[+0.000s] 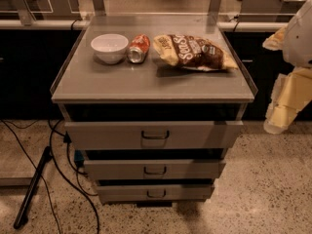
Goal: Open bottom drawer
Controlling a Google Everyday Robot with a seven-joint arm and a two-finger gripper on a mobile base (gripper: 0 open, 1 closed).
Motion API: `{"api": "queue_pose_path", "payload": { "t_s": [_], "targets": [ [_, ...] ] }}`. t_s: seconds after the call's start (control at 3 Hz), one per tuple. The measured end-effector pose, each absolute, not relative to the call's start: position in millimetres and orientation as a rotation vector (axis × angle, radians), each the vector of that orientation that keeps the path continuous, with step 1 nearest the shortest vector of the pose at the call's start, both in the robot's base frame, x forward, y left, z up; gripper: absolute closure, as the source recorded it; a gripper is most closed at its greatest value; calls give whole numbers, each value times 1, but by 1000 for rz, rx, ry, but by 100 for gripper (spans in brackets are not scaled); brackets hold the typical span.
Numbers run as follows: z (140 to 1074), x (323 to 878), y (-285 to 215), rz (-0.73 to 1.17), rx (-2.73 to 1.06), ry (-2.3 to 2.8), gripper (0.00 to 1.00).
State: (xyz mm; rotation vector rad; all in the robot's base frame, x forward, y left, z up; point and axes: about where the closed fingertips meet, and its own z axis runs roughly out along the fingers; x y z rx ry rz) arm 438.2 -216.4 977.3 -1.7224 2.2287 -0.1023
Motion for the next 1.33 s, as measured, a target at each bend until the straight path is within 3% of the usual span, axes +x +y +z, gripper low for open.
{"api": "queue_pose_path", "payload": {
  "t_s": [0.33,0.67,1.33],
  "targets": [
    [977,438,-216,-102,-1722,2229,0],
    [977,438,-216,-102,-1722,2229,17],
    [921,423,-210,-47,-1684,2204,63]
  ]
}}
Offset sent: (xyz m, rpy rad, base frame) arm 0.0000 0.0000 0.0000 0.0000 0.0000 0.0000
